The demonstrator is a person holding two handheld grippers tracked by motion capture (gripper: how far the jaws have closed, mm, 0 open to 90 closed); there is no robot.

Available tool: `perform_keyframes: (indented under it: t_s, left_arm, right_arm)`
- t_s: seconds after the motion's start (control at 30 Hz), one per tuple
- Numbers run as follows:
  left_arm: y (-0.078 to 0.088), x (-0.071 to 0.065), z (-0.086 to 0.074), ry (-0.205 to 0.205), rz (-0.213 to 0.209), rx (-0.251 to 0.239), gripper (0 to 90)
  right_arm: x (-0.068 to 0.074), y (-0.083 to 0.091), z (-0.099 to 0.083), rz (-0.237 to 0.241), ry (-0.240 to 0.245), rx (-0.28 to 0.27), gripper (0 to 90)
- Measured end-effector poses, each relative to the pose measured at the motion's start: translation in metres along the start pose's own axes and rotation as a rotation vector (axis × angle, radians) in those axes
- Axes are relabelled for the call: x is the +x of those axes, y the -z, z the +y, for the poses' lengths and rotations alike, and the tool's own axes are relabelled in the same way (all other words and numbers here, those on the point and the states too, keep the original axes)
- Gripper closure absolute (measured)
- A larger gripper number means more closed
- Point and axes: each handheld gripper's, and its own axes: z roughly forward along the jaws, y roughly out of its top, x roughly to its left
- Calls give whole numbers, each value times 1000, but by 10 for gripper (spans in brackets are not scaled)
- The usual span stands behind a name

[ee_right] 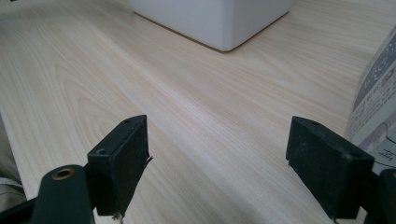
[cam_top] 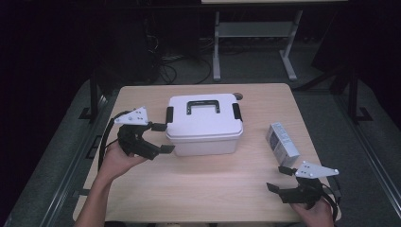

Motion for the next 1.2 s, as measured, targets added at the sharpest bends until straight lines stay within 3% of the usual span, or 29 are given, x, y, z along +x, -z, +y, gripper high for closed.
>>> perform_keyframes:
  t_s: [0.27,1.2]
  left_arm:
    - [-6,13,20,-18,-36,20,175]
    - [-42,47,78,-81,-78,111,183]
  right_arm:
    - [0,0,0,2,-7,2,205]
    - [-1,3,0,-1,-2,-8,207]
